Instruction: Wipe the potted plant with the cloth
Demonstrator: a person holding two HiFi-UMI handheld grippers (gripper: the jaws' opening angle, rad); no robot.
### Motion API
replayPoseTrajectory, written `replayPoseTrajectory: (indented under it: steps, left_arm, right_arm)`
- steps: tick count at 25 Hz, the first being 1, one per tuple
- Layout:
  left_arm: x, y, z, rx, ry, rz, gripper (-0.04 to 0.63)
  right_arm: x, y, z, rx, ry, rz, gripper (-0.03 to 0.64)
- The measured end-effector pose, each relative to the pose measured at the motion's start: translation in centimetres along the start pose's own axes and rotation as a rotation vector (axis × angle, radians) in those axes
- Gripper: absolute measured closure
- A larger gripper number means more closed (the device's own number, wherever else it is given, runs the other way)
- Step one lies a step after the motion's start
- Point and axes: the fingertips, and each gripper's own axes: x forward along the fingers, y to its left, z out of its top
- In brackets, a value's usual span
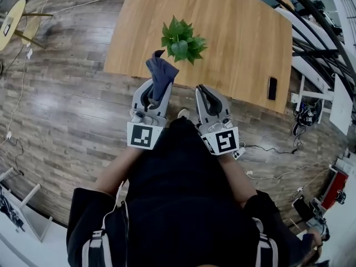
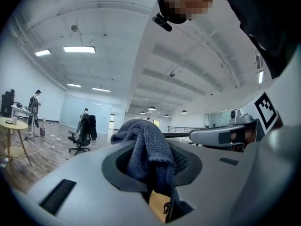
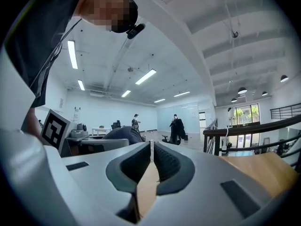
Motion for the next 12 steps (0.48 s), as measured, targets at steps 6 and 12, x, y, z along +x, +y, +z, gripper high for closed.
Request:
replayPoseTrajectory:
  steps: [6, 12]
  left_arm:
    - [1.7, -3.6, 1.1, 0.038, 0.001, 0.023, 0.483]
    - [1.0, -2.8, 2.8, 0.064, -0.023, 0.047, 0.483]
  right_arm:
    - [-1.1, -2.5, 1.6, 0.024, -0.037, -0.035, 0.594]
    - [-1.8, -2.9, 3.0, -0.044, -0.082, -0.093, 0.597]
